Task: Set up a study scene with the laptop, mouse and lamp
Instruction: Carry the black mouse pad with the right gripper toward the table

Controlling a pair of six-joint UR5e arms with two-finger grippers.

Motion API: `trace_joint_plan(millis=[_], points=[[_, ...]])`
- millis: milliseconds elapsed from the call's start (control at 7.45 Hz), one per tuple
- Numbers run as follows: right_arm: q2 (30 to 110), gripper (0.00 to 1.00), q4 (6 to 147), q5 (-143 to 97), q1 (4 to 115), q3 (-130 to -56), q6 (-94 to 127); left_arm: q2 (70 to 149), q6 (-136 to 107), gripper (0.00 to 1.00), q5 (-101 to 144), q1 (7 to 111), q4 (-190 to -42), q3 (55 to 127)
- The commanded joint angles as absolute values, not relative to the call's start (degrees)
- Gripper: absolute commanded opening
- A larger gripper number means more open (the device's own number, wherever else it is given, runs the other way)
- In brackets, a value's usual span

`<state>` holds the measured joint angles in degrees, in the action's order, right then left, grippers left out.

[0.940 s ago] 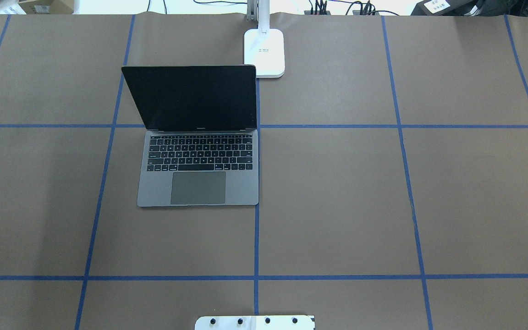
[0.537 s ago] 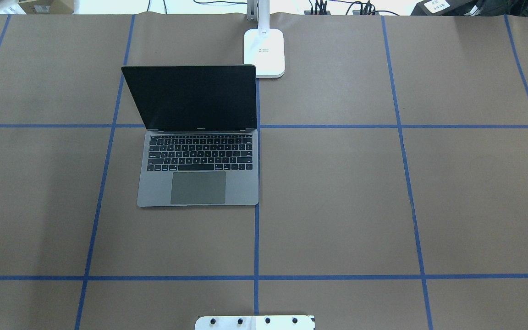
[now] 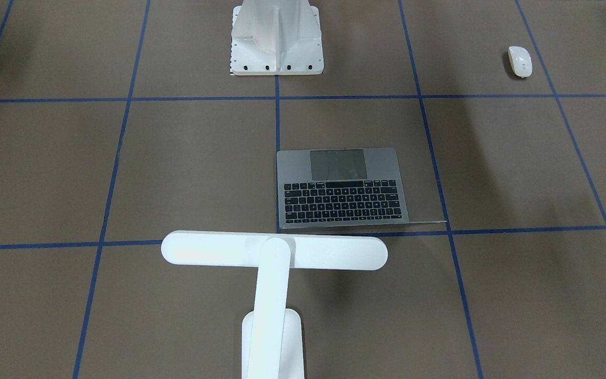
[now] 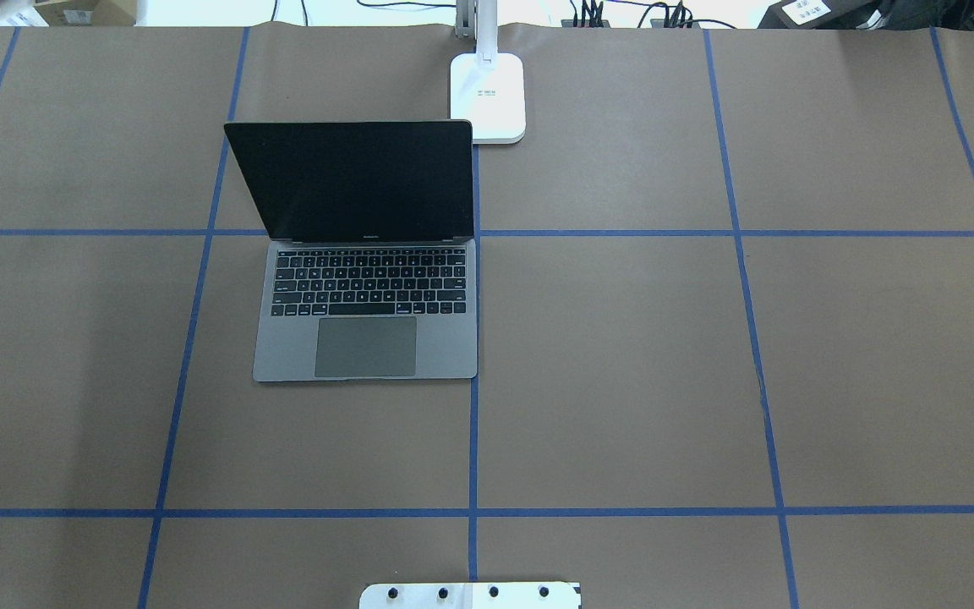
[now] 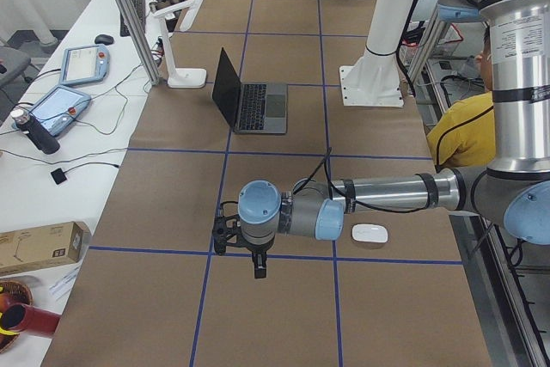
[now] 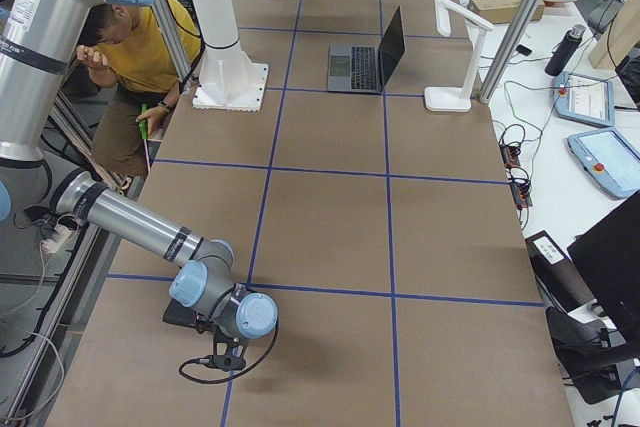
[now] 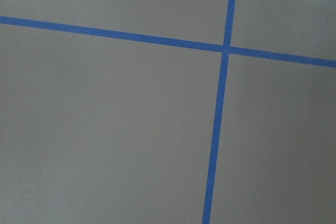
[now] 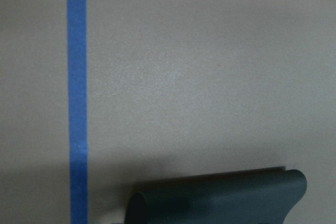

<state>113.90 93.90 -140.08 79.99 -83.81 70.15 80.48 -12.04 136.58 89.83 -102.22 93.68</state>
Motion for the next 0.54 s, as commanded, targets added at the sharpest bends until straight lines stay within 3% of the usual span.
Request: trace_joint_plan(millis=[0, 403], points=[[113.9, 0.87, 93.9, -138.3, 79.6, -83.7, 69.9, 80.5, -12.0, 1.00, 136.6, 89.8, -102.2, 93.7], [114.2, 0.87, 93.8, -138.9, 78.7, -83.7, 69.5, 80.6, -12.0, 1.00, 136.6, 89.9, -102.2, 93.7]])
